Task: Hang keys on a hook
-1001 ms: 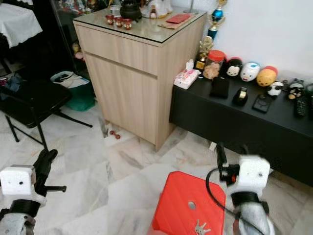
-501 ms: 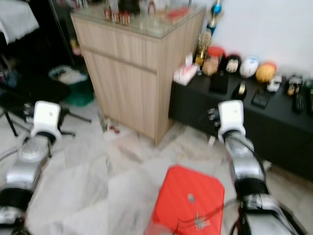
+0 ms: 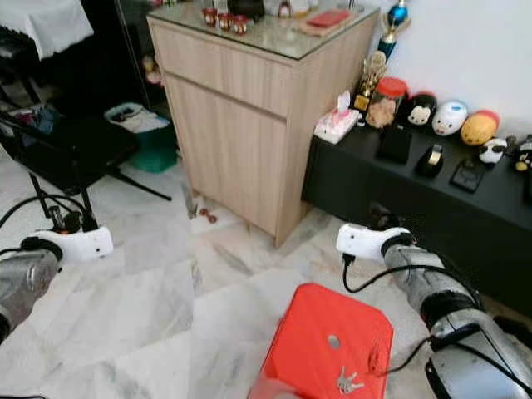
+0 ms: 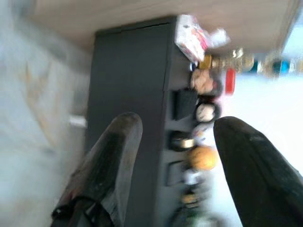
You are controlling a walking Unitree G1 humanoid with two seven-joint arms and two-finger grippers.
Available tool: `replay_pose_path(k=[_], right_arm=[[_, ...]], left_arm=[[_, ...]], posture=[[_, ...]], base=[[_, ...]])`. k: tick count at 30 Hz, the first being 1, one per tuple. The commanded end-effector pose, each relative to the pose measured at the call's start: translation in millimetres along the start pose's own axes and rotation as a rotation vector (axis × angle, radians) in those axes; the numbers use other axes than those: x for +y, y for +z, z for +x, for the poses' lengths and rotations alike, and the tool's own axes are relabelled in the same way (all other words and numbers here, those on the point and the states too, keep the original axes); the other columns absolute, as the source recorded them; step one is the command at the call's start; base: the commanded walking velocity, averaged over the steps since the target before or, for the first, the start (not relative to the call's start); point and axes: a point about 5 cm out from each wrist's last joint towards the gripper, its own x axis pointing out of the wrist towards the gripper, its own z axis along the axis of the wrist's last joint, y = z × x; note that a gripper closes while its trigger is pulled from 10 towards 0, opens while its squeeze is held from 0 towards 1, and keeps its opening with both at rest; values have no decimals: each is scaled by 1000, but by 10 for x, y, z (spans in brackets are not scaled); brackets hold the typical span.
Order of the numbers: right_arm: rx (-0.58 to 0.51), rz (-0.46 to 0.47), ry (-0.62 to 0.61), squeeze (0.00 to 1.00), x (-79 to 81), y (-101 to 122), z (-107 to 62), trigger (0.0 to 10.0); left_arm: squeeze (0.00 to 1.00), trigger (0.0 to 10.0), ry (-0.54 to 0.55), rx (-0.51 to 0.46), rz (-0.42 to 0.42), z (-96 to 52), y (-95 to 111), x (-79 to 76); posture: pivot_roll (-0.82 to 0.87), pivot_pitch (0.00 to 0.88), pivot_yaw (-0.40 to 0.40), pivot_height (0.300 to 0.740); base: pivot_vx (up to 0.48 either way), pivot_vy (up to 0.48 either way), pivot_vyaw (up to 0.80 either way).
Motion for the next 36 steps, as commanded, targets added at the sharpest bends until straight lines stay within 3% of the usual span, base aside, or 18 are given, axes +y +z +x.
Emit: replay_pose_path(k=[1,2,3,4,5,8,9,10,11,12,14,15,18,21,24,27,31,36], right_arm=[[-61,448,-44,0,-110,118,32,10000],[-85,552,-47,0,-123,151,37,10000],[-119,783,-59,0,-158,195,47,10000],[-136,917,-75,0,-191,211,53,10000],[-143,964,-80,0,-204,215,55,10000],[-170,1244,-73,0,-220,234,67,10000],[-228,1440,-30,0,-191,295,72,10000],[-261,1496,-14,0,-178,317,68,10000],[-261,1496,-14,0,-178,317,68,10000],[-305,1599,-1,0,-159,339,61,10000],[-367,1700,11,0,-135,370,41,10000],[-418,1700,8,0,-90,404,-2,10000],[-486,1668,27,0,30,454,-120,10000],[-518,1580,19,0,103,447,-260,10000],[-552,1589,-2,0,146,381,-458,10000],[-561,1520,-2,0,186,354,-628,10000],[-520,1466,-6,0,253,346,-696,10000],[-467,1406,-62,0,195,324,-692,10000]], left_arm=[[0,10000,83,3,-254,43,37,122],[0,10000,103,9,-348,50,40,135],[0,10000,150,1,-563,54,66,180],[0,10000,187,-17,-694,58,92,220],[0,10000,201,-26,-741,58,102,235],[0,10000,267,-89,-909,42,166,306],[0,10000,317,-178,-1090,5,276,371],[0,10000,338,-215,-1175,-16,312,395],[0,10000,338,-215,-1175,-16,312,395],[0,10000,346,-288,-1301,-63,396,427],[0,10000,348,-368,-1451,-134,471,440],[0,10000,367,-423,-1502,-233,527,438],[0,10000,370,-489,-1508,-420,630,401],[0,10000,370,-509,-1499,-575,657,351],[0,10000,328,-513,-1467,-782,657,259],[0,10000,302,-485,-1458,-929,622,196],[0,10000,296,-432,-1460,-963,618,108],[0,10000,292,-415,-1481,-967,647,106]], posture=[[71,36,-43,740],[71,36,-43,740],[68,34,-47,740],[64,34,-49,740],[64,34,-49,740],[68,31,-50,740],[70,32,-51,740],[70,32,-51,740],[70,32,-51,740],[70,29,-54,740],[72,30,-55,740],[72,30,-55,740],[72,33,-55,740],[68,31,-54,740],[58,25,-51,740],[48,24,-47,740],[32,14,-48,740],[27,0,-49,740]], base=[[0,0,0],[0,0,0],[0,0,0],[0,0,0],[0,0,0],[0,0,0],[0,0,0],[0,0,0],[0,0,0],[0,0,0],[0,0,0],[0,0,0],[0,0,0],[0,0,0],[0,0,0],[0,0,0],[0,0,0],[0,0,0]])
